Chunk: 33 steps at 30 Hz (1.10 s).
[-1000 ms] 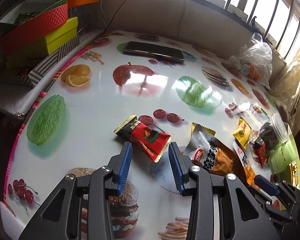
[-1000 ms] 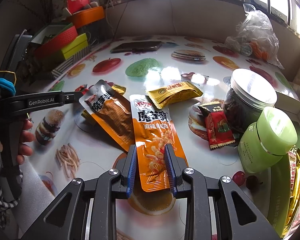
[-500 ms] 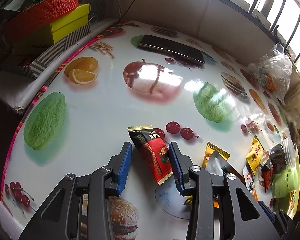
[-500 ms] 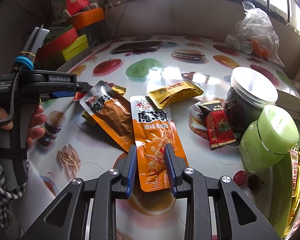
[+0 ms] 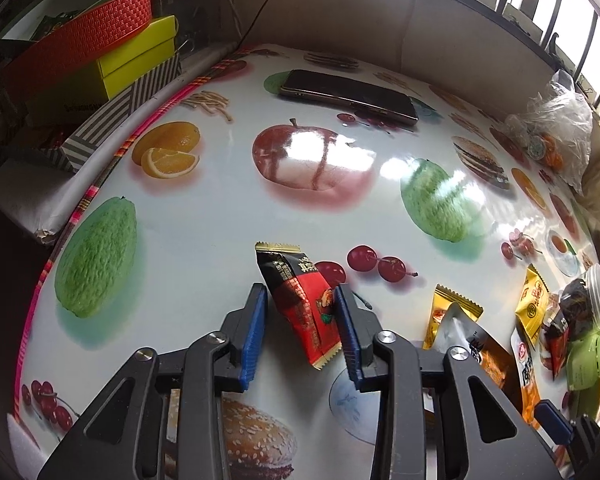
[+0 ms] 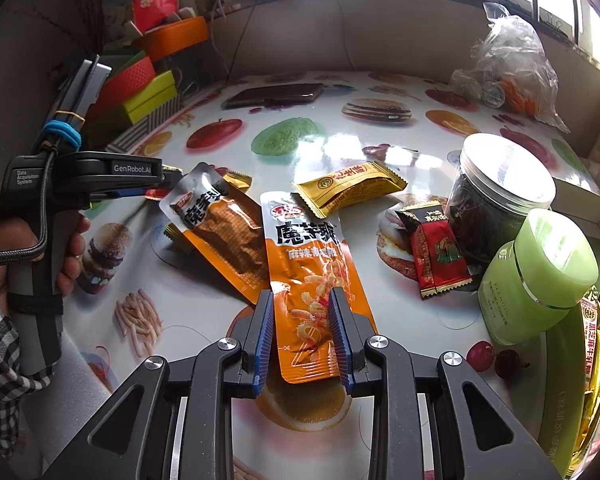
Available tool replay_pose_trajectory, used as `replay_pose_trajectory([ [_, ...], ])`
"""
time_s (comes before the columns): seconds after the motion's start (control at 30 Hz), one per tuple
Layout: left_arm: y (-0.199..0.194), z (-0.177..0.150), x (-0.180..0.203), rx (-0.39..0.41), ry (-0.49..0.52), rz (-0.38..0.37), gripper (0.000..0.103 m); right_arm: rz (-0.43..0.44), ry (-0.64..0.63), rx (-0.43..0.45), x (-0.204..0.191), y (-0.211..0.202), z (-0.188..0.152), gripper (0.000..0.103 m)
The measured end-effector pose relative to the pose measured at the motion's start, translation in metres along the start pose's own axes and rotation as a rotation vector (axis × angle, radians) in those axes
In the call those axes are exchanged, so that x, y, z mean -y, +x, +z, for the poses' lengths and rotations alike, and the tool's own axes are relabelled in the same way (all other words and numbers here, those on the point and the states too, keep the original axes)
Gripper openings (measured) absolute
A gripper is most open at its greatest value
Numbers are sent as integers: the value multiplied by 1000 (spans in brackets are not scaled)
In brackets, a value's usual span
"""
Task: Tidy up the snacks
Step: 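Lift the orange bag with the right gripper and carry it toward the green box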
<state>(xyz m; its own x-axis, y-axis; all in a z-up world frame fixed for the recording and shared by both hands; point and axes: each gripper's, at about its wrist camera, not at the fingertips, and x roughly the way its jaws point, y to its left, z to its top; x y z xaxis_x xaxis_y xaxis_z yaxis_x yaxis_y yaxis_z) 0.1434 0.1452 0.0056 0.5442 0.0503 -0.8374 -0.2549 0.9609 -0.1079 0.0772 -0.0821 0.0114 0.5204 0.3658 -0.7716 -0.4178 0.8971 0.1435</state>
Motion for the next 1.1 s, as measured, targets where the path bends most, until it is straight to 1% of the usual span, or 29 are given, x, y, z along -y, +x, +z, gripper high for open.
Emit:
replay_pose_trajectory([
  [0.07,0,-1,-1,2,1,-2,27,1,2,2,1,0,0,26],
  [0.13,-2,-2,-2,5,-1,-2,24,0,4,2,1,0,0,26],
  [0.23,-5,-4,-5,12,-6,-3,23,-2,5,3,0,0,0,26],
  [0.4,-17,-12,-7,38,8,-11,23,-8,8,12,0,-4,0,24],
  [0.63,-40,-26,-1,64,38,-52,23,-9,10,29,-3,-10,-1,17],
  [0.9,-71,-42,5,101,54,-88,23,-11,26,56,-4,-25,-6,11],
  [1.1,-81,-54,12,104,72,-112,23,3,30,46,-4,-30,-11,10],
])
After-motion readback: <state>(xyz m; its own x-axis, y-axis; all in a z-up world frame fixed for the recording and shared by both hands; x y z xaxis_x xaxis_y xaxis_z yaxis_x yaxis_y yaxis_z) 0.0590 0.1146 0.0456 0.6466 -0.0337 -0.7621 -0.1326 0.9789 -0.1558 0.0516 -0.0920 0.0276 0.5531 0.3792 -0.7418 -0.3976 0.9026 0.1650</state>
